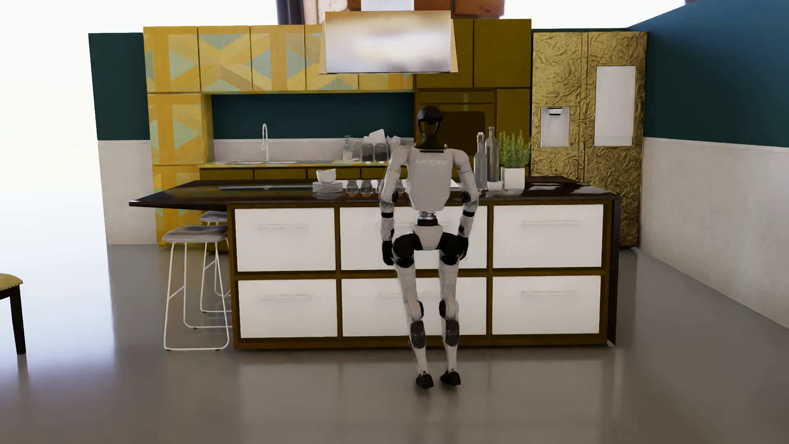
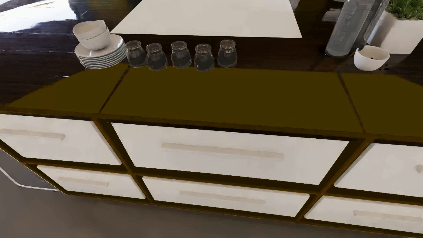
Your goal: Approach the corner
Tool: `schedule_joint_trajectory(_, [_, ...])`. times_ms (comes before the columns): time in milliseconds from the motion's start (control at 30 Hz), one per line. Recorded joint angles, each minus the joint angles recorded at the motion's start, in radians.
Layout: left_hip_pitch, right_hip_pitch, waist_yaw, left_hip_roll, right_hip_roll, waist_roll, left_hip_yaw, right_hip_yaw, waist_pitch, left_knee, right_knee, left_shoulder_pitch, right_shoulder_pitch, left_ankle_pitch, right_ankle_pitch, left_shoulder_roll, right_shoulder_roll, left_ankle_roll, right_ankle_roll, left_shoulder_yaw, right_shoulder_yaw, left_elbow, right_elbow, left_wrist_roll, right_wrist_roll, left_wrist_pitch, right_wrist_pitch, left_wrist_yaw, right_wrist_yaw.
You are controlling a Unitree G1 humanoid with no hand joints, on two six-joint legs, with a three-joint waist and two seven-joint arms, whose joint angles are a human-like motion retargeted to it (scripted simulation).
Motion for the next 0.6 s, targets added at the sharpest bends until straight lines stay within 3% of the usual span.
schedule_joint_trajectory(200, [0.018,0.028,0.001,0.002,0.004,0.002,0.0,0.0,0.001,-0.009,-0.016,-0.019,-0.016,0.0,-0.013,0.0,0.003,0.0,0.0,-0.04,0.068,-0.013,0.009,0.0,0.0,0.0,0.0,0.0,0.0])
schedule_joint_trajectory(600, [0.015,0.024,-0.002,0.001,0.004,-0.001,0.0,0.0,-0.002,-0.014,-0.015,-0.018,-0.014,0.001,-0.013,-0.004,0.004,0.0,0.0,-0.043,0.058,0.006,0.015,0.0,0.0,0.0,0.0,0.0,0.0])
